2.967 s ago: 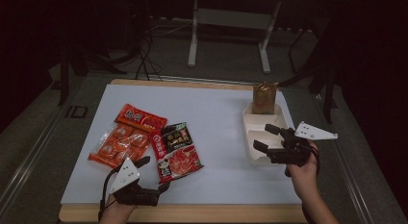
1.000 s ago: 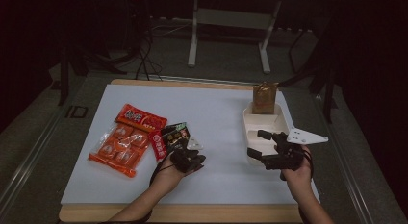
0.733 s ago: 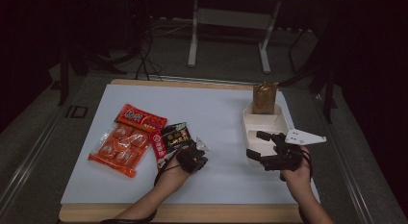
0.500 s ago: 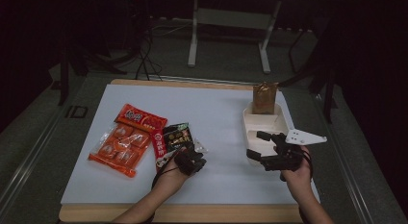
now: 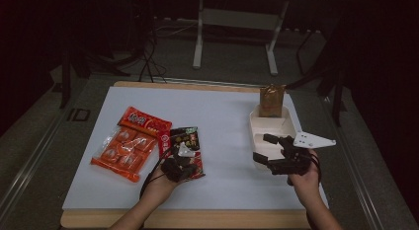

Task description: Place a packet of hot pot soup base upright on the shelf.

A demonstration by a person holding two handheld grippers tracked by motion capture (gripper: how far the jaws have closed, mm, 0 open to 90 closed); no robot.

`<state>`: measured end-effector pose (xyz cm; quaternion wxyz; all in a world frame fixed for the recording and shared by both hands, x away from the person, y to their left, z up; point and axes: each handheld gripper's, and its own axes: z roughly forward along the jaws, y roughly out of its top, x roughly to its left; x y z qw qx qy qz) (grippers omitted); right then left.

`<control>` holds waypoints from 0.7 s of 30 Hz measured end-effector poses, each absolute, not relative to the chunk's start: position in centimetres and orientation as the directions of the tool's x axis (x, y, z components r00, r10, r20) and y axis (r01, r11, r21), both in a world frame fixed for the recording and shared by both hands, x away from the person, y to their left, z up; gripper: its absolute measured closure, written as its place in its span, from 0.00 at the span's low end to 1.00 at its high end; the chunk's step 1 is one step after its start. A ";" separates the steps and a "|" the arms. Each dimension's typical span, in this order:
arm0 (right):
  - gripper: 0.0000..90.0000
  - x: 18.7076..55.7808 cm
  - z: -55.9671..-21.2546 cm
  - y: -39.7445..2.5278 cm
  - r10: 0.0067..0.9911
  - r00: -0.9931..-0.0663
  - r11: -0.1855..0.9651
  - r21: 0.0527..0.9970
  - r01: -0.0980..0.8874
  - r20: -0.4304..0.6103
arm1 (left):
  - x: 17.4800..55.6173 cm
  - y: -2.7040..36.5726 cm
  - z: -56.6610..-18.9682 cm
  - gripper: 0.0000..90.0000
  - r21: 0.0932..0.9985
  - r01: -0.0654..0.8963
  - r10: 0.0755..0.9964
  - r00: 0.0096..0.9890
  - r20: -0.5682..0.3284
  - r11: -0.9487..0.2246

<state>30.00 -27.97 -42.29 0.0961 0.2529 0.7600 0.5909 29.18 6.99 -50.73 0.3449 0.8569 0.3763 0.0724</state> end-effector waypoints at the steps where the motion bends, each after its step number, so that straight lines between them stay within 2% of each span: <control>1: 0.17 30.0 -42.3 -27.9 0.497 -0.854 0.175 0.946 0.273 0.155 | 29.2 6.9 -50.7 1.00 0.657 0.587 0.681 0.717 -0.151 -0.473; 6: 0.17 30.1 -42.5 -27.6 0.493 -0.856 0.185 0.943 0.278 0.155 | 29.4 5.3 -50.3 1.00 0.660 0.565 0.664 0.736 -0.132 -0.495; 11: 0.17 30.0 -42.5 -27.7 0.491 -0.857 0.187 0.942 0.280 0.158 | 29.8 3.6 -50.6 1.00 0.646 0.565 0.640 0.754 -0.150 -0.514; 14: 0.17 30.0 -42.6 -27.8 0.491 -0.856 0.183 0.941 0.284 0.162 | 29.7 2.7 -51.2 1.00 0.620 0.550 0.640 0.762 -0.099 -0.559; 21: 0.17 30.0 -42.5 -27.9 0.493 -0.855 0.183 0.941 0.283 0.161 | 28.8 3.5 -51.6 1.00 0.620 0.556 0.641 0.760 -0.108 -0.554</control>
